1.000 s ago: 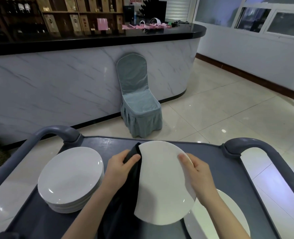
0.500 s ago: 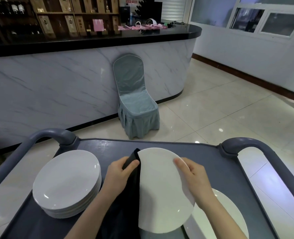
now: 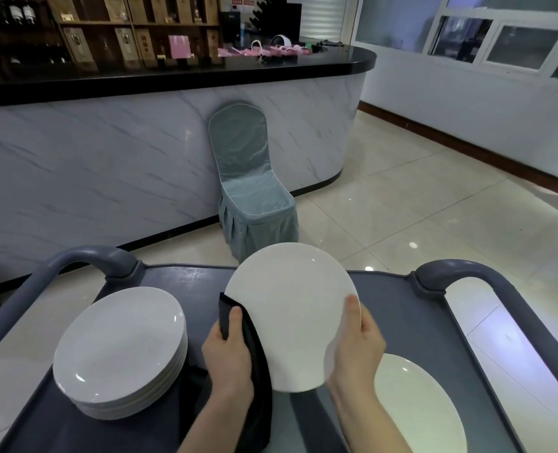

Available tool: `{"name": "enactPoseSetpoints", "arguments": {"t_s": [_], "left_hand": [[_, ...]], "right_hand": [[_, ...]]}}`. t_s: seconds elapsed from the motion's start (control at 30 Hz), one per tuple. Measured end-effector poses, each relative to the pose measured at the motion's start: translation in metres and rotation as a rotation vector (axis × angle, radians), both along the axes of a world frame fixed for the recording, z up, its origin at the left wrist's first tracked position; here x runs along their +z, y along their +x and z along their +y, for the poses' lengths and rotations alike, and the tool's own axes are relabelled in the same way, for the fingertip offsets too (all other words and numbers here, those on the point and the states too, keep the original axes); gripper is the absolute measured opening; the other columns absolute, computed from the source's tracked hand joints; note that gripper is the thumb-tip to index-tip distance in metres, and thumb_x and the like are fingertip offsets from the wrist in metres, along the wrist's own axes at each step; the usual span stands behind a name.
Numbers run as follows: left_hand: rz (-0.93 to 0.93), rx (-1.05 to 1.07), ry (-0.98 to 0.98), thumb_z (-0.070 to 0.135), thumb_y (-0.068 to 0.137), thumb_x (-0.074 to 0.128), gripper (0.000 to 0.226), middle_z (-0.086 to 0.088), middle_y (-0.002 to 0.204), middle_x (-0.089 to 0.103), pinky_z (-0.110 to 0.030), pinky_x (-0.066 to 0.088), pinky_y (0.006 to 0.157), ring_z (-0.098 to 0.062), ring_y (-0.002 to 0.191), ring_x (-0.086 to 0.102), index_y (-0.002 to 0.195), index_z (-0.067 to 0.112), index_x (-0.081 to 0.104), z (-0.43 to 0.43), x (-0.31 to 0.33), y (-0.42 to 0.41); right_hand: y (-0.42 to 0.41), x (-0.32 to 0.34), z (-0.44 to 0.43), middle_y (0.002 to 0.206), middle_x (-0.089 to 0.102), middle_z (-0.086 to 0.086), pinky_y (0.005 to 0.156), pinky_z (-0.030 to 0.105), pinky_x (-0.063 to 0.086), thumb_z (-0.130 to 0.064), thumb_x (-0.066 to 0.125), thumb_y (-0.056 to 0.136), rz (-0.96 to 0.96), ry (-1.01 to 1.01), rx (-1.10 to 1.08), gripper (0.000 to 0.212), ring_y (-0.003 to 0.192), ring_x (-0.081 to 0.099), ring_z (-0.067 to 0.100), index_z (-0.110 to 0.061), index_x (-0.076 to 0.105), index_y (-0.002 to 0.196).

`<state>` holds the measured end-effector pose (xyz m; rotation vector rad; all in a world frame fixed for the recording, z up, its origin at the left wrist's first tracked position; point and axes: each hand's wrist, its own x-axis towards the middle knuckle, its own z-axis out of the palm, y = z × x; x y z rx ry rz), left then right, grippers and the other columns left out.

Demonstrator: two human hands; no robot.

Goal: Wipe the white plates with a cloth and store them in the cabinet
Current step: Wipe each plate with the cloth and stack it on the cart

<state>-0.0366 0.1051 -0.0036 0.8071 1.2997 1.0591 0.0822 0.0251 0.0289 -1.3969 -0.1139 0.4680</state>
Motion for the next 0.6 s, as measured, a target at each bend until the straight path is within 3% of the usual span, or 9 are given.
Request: {"name": "enactPoseSetpoints", "arguments": {"t_s": [0.1, 0.2, 0.3, 0.4, 0.5, 0.6], "left_hand": [[0.067, -0.053, 0.037, 0.031, 0.096, 0.06, 0.024, -0.001, 0.078, 0.073, -0.036, 0.054, 0.07, -0.018, 0.075, 0.064, 0.081, 0.015, 0.069, 0.006, 0.0, -0.003], [0.191, -0.141, 0.255, 0.027, 0.095, 0.062, 0.027, 0.002, 0.068, 0.068, -0.033, 0.05, 0.065, -0.016, 0.066, 0.057, 0.072, 0.013, 0.066, 0.023, 0.011, -0.015], [0.31, -0.395, 0.509, 0.022, 0.091, 0.067, 0.025, 0.011, 0.058, 0.064, -0.016, 0.043, 0.055, 0.0, 0.055, 0.05, 0.066, 0.018, 0.064, 0.034, 0.027, -0.02], [0.446, -0.704, 0.658, 0.022, 0.086, 0.074, 0.029, 0.016, 0.053, 0.052, -0.014, 0.034, 0.052, 0.002, 0.052, 0.043, 0.061, 0.022, 0.059, 0.04, 0.038, -0.015], [0.441, -0.819, 0.665, 0.029, 0.084, 0.072, 0.025, 0.014, 0.055, 0.05, -0.015, 0.033, 0.053, 0.001, 0.053, 0.042, 0.064, 0.021, 0.059, 0.035, 0.039, -0.014], [0.361, -0.583, 0.607, 0.035, 0.084, 0.064, 0.03, 0.002, 0.057, 0.052, -0.018, 0.034, 0.052, -0.002, 0.054, 0.041, 0.07, 0.009, 0.058, 0.024, 0.023, -0.022]], "right_hand": [[-0.003, -0.011, -0.006, 0.075, 0.068, -0.011, 0.068, 0.027, 0.052, -0.035, 0.053, 0.099, 0.004, -0.063, 0.1, 0.03, 0.071, 0.063, 0.009, -0.026, 0.067, 0.074], [0.027, 0.001, -0.013, 0.087, 0.073, -0.014, 0.063, 0.015, 0.051, -0.03, 0.061, 0.096, -0.179, -0.103, 0.328, 0.013, 0.078, 0.068, 0.006, -0.029, 0.071, 0.088], [0.053, 0.027, -0.011, 0.077, 0.07, -0.016, 0.058, 0.007, 0.043, -0.032, 0.066, 0.093, -0.473, -0.267, 0.639, 0.013, 0.066, 0.06, -0.002, -0.029, 0.07, 0.081], [0.048, 0.034, -0.003, 0.061, 0.056, -0.016, 0.056, 0.014, 0.036, -0.038, 0.064, 0.094, -0.776, -0.437, 0.895, 0.031, 0.058, 0.048, -0.003, -0.027, 0.058, 0.065], [0.039, 0.03, -0.003, 0.055, 0.045, -0.014, 0.054, 0.018, 0.031, -0.038, 0.06, 0.096, -0.876, -0.41, 0.903, 0.042, 0.054, 0.04, 0.002, -0.024, 0.046, 0.059], [0.044, 0.027, -0.011, 0.058, 0.048, -0.01, 0.055, 0.017, 0.032, -0.034, 0.062, 0.095, -0.72, -0.307, 0.753, 0.039, 0.057, 0.041, 0.002, -0.016, 0.055, 0.062]]}}
